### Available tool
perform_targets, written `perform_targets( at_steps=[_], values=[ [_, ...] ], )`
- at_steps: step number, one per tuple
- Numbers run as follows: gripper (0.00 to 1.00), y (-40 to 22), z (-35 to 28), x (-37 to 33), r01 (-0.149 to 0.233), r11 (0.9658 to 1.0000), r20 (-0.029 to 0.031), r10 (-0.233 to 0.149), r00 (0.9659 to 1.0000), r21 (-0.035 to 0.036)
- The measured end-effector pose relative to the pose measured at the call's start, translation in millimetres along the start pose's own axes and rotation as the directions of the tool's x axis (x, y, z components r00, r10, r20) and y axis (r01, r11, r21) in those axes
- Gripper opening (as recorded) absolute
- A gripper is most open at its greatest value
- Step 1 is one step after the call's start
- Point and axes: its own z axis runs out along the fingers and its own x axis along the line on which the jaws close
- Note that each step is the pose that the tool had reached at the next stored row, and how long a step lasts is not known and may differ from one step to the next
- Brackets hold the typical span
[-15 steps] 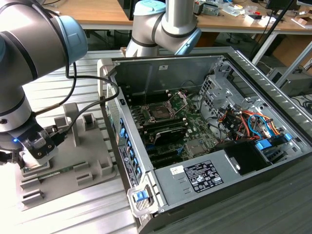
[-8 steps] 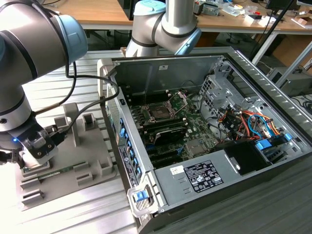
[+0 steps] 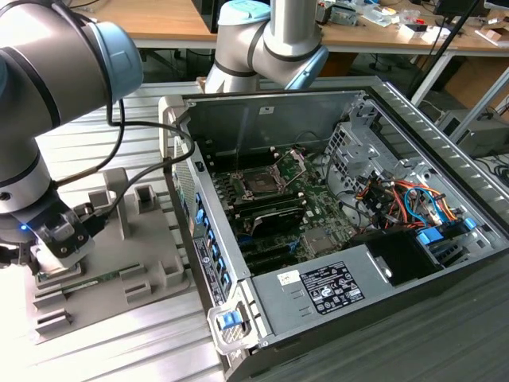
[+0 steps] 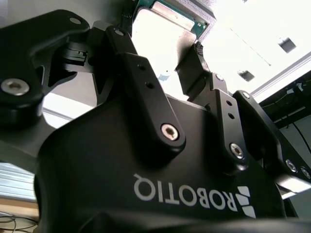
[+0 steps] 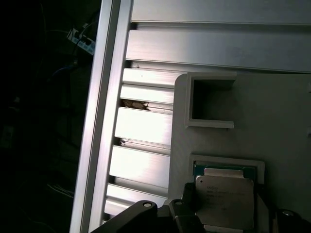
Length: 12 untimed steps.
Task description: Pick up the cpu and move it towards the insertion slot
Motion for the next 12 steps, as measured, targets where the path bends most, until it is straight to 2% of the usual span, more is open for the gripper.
perform_targets(
  at_steps=[12],
  values=[
    [0.55, 0.1, -4.2, 0.0, 0.000, 1.0000, -0.0001, 0.000, 1.0000, 0.0000]
  ],
)
